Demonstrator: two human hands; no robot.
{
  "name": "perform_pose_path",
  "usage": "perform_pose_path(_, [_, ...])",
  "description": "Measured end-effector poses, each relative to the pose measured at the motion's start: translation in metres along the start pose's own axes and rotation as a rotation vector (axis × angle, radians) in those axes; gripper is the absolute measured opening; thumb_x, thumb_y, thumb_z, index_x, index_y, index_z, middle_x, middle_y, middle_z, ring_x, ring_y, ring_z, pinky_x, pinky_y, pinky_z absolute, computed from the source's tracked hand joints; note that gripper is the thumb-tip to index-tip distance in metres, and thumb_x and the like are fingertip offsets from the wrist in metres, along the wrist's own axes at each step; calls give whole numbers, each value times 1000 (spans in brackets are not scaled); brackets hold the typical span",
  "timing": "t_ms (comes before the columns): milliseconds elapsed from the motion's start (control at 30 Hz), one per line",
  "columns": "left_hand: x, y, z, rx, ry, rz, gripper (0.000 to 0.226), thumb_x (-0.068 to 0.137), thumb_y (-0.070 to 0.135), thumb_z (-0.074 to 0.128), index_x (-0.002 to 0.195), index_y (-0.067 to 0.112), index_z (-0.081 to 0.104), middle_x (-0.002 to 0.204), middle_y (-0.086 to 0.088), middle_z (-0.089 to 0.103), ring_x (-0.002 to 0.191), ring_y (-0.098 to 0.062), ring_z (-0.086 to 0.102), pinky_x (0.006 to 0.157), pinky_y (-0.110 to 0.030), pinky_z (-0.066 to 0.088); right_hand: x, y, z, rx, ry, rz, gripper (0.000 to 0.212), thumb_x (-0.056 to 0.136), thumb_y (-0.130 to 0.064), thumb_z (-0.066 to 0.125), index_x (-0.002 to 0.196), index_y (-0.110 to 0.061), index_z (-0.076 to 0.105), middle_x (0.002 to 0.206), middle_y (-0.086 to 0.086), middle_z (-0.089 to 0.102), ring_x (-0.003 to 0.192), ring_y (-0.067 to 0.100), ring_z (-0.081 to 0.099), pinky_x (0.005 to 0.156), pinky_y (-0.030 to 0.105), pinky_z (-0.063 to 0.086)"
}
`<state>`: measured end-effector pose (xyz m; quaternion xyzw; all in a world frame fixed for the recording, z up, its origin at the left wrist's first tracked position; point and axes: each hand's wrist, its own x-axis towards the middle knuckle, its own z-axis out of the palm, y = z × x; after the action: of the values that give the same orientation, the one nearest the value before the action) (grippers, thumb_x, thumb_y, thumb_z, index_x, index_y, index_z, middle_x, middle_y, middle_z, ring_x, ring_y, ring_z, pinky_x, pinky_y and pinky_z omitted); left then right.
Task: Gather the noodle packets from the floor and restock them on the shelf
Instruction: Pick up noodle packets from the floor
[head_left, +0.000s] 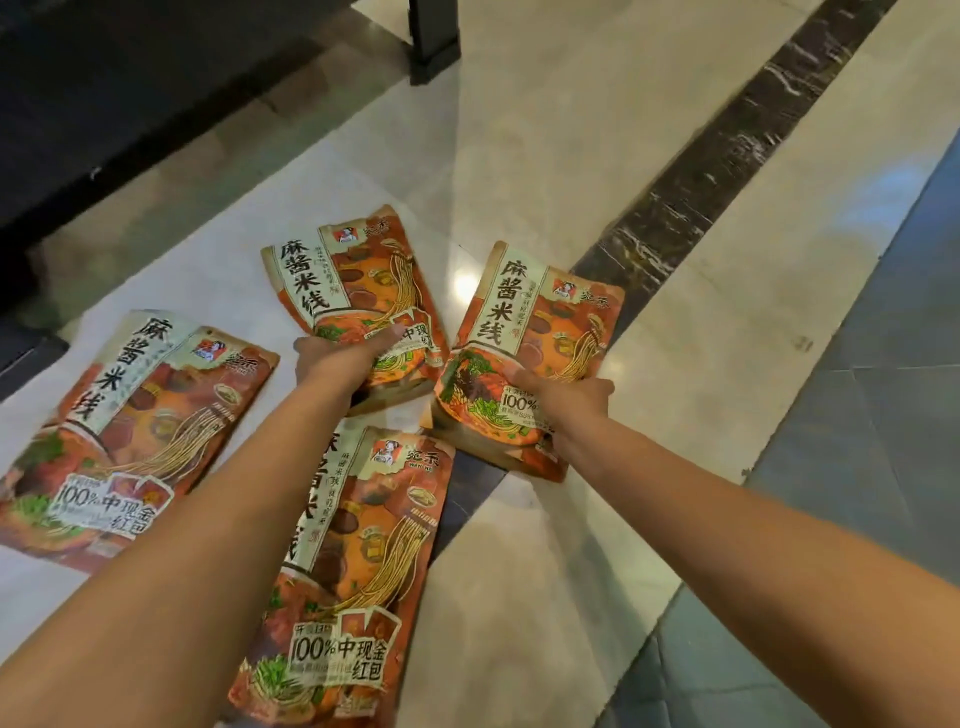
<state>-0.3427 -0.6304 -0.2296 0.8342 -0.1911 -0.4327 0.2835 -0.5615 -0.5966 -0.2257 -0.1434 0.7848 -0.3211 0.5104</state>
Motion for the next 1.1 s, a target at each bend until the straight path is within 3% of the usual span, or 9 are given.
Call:
perform_pose_path(33, [2,-3,1,-25,-24,10,122,23,70,91,124,12,55,123,-6,67,110,-27,65,99,-43,52,1,2,2,35,-23,12,90,48,-30,98,117,-10,44,114,5,64,95,26,67,84,46,58])
perform_pose_path(100, [1,-7,1,-65,-75,47,74,45,56,94,99,15,64,103,-3,71,97,-23,68,94,-41,55,6,3,4,96,-106,31,73,52,-22,97,113,-7,60,105,9,72,83,26,72,74,42,60])
perform_pose_path(167, [2,-10,-1,-128,-135,65,51,57,43,93,93,17,67,96,-1,74,90,-20,72,89,-40,57,13,2,1,109,-183,32,54,60,-13,93,107,-7,66,98,11,74,78,26,73,71,40,61])
perform_pose_path(267, [7,-12,-11,-187,-192,51,53,63,34,92,106,13,69,101,-6,76,86,-21,75,82,-36,60,18,-1,-6,146,-265,11,43,64,-6,90,102,-7,68,98,12,75,79,27,74,71,40,62])
perform_pose_path(500, [10,-10,-12,-126,-218,48,50,67,33,89,110,16,67,101,-5,75,90,-22,73,84,-35,57,21,-4,-7,123,-343,-21,26,68,-1,85,85,-11,69,85,9,74,61,17,72,57,30,61])
perform_pose_path(700, [-4,-1,-9,-91,-236,73,50,62,30,91,106,18,70,96,-3,76,84,-21,74,77,-34,59,12,-6,-8,138,-305,6,31,66,-2,87,90,-12,68,92,11,75,76,26,74,63,34,61])
perform_pose_path(800, [-34,-8,-22,-133,-225,-2,52,63,27,91,108,13,70,98,-7,76,84,-25,75,77,-42,61,-15,-11,-25,151,-269,104,30,67,-1,86,90,-9,68,88,12,75,71,26,73,59,34,60])
perform_pose_path(967, [-114,-19,-86,-205,-270,-109,42,69,22,88,107,16,71,99,-7,77,88,-29,75,80,-49,59,-84,-22,-81,68,-348,224,36,69,-5,85,102,-4,70,92,15,76,79,31,75,71,41,61])
perform_pose_path(1100, [-198,-15,-144,-216,-281,-230,54,59,24,92,108,12,70,98,-10,77,88,-30,75,81,-47,59,-160,-43,-123,-27,-360,286,43,67,-8,85,107,-2,69,94,16,76,83,33,74,80,49,59])
